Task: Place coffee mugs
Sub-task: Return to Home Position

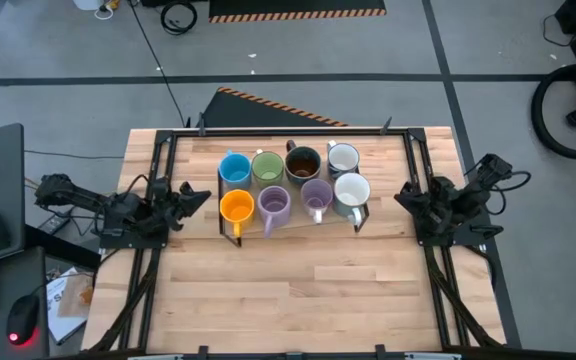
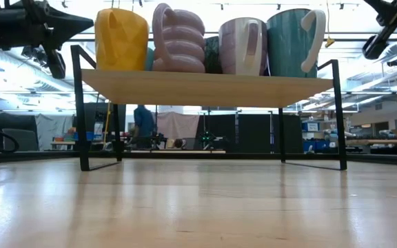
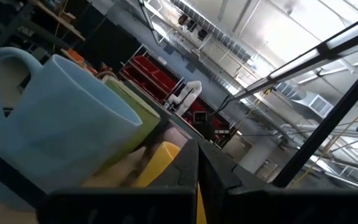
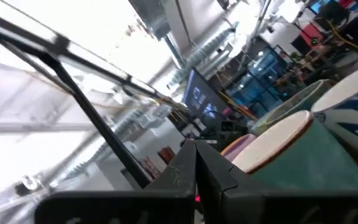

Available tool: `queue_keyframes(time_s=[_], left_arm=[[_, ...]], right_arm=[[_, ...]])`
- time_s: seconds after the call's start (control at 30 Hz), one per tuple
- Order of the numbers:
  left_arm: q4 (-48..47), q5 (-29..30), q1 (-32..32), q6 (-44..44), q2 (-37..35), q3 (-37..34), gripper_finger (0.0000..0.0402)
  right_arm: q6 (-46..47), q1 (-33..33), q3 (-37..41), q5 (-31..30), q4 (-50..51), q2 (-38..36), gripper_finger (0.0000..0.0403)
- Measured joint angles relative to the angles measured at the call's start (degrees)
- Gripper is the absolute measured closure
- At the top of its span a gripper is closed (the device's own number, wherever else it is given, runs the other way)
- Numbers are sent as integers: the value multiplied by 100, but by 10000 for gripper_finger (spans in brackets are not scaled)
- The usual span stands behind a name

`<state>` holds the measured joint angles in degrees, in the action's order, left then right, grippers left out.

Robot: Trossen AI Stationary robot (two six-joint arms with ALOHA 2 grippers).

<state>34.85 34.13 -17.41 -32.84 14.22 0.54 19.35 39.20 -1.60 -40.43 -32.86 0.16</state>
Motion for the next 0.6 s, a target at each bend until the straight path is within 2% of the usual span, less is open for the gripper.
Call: queue_keyframes(time_s=[0.03,0.2,0.6], left_arm=[[9,0,0,-1,0,0,395],[12,52,0,6,0,-2,390],[4,57,0,232,0,-4,386]], right_arm=[[2,2,118,5,-224,0,394],[39,2,111,-188,-105,15,394],[2,4,111,-187,-90,15,377]])
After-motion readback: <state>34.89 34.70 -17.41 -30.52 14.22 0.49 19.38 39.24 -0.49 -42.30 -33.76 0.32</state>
